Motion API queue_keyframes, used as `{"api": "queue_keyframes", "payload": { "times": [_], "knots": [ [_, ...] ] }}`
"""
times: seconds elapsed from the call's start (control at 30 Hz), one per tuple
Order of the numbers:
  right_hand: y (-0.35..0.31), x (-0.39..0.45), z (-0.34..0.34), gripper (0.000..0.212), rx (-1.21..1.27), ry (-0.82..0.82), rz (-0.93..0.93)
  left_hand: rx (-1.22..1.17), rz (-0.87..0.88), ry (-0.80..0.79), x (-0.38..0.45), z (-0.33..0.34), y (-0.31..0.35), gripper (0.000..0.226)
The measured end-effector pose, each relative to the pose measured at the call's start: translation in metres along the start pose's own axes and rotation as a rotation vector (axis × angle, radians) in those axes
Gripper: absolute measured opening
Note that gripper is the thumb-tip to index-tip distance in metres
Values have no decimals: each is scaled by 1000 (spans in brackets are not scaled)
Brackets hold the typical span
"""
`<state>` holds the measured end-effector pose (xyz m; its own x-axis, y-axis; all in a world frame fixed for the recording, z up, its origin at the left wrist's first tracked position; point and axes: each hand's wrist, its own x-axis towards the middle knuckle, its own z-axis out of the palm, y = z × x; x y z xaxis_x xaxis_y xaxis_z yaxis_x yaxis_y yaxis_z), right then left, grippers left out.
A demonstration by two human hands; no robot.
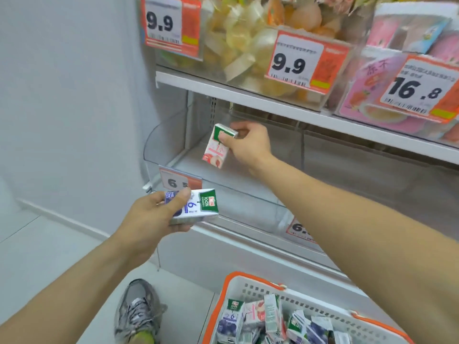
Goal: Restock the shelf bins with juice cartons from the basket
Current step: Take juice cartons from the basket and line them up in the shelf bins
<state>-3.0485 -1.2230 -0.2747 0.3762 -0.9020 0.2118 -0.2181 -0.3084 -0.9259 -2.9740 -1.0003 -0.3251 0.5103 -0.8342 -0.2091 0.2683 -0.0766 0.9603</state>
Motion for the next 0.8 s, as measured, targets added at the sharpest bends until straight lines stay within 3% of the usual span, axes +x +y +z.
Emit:
{"api": "queue_keyframes", "payload": {
  "times": [0.23,0.33,0.47,0.6,0.77,0.8],
  "knots": [
    [35,109,76,36,-262,-7,31,-279,-37,12,24,4,-6,56],
    [52,125,92,23,-320,-21,3,-250,-59,19,31,7,-13,45],
    [61,134,96,19,-365,-80,-23,-199,-34,20,33,1,-22,52],
    [47,119,79,32,-354,-209,52,-218,2,52,32,3,-17,42],
    [-2,41,27,7,-150,-323,94,-303,35,28,26,22,-5,36],
    [-10,20,11,10,-122,-372,83,-318,47,5,24,27,-2,34]
  ]
}}
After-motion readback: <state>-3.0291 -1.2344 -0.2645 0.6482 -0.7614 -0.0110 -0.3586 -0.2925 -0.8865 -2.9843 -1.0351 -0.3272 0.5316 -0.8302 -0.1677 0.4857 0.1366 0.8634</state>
